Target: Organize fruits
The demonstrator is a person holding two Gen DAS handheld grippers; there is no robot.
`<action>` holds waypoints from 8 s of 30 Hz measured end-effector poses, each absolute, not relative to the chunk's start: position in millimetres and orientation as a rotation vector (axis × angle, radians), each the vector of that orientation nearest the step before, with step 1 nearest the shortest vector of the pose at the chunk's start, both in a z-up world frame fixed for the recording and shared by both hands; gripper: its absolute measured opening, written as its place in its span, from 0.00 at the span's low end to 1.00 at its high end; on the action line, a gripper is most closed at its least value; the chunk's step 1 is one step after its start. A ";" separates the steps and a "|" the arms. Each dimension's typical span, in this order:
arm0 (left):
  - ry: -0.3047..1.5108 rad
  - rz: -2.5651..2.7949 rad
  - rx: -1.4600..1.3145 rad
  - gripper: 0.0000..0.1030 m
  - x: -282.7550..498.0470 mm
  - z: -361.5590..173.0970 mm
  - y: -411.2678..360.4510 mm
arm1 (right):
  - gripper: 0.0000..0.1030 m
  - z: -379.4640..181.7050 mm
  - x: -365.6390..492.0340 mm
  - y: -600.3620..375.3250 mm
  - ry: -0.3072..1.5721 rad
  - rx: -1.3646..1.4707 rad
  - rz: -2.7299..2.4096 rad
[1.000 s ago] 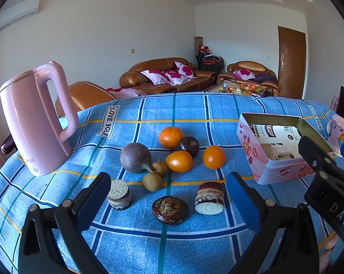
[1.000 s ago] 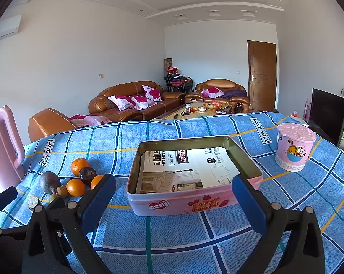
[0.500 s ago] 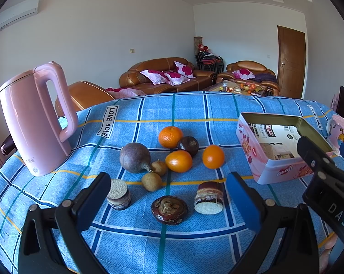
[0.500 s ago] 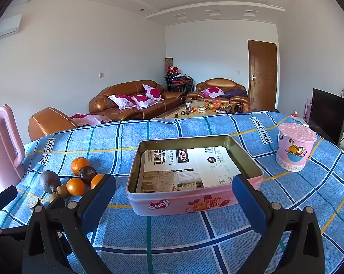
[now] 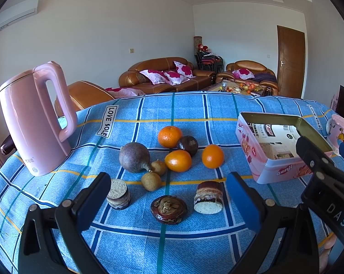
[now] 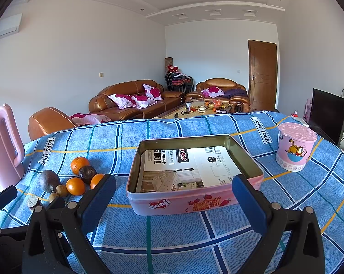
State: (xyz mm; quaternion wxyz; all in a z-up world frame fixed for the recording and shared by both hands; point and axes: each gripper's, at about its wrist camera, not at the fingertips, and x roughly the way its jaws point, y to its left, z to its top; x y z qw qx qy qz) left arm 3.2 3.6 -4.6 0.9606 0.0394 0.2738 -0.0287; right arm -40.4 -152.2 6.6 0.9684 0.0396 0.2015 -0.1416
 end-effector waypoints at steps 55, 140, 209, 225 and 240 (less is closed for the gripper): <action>0.785 -0.229 0.032 0.82 2.8 -22.2 73.8 | 0.44 -44.5 32.8 -66.1 0.874 -0.025 0.268; 0.534 -0.314 0.127 1.00 31.3 11.1 -121.6 | 0.79 5.0 -8.9 -288.1 0.452 0.224 -0.114; 0.821 -0.072 -0.054 0.35 62.9 -28.9 120.6 | 0.60 -33.9 27.2 -43.2 0.757 0.119 0.259; 0.727 0.029 -0.173 0.35 62.6 -15.8 153.3 | 0.34 -48.8 73.8 3.4 0.878 0.075 0.288; 0.659 0.016 -0.112 0.35 51.9 -9.9 135.8 | 0.28 -26.8 27.0 -40.3 0.712 0.094 0.288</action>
